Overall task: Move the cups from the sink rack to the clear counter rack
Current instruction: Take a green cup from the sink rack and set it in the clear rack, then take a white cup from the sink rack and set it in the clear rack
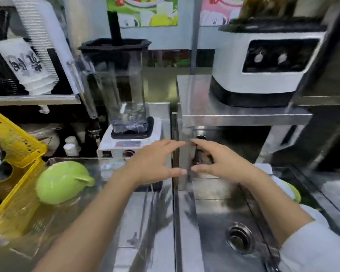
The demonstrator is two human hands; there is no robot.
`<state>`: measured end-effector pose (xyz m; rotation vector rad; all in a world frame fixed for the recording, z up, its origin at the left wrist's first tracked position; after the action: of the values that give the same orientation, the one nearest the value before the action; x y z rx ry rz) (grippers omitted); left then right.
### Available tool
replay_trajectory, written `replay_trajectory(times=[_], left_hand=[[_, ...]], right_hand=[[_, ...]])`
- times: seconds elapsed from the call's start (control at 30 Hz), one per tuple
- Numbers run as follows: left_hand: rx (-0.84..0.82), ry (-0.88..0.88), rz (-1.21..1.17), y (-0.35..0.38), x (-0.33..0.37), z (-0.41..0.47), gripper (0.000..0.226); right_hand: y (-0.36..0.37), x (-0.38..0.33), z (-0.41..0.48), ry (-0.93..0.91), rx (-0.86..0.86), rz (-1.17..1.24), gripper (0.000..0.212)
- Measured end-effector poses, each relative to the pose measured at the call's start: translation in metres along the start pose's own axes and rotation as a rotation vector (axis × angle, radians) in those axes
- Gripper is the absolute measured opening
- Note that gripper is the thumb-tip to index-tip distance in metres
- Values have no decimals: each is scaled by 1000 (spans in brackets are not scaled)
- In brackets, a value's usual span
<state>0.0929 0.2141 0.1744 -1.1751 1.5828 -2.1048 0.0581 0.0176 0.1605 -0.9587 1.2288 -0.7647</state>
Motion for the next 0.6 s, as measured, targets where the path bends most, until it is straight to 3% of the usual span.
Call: replay_trajectory(times=[0.13,0.4,0.6], left_hand=[[-9,11,-16,16,1,4,73],[-149,93,-30,118,93,95,73],[-233,55,-81,213,122,140,77]], right_hand=[[4,11,-6,38,16,2,78],[-15,158,-85,282,32,17,75],[11,235,-135,368,-77,-82,76]])
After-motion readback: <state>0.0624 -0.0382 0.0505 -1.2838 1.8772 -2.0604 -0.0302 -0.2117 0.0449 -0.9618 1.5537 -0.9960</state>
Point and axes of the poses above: each hand's wrist, its own z-axis towards the middle knuckle, its own y-axis out of the palm, x = y × z, the point moved 1 cm from there along z, towards the middle knuckle, and after that the axes turned 8 degrees about -z, right-handed, at the moved point
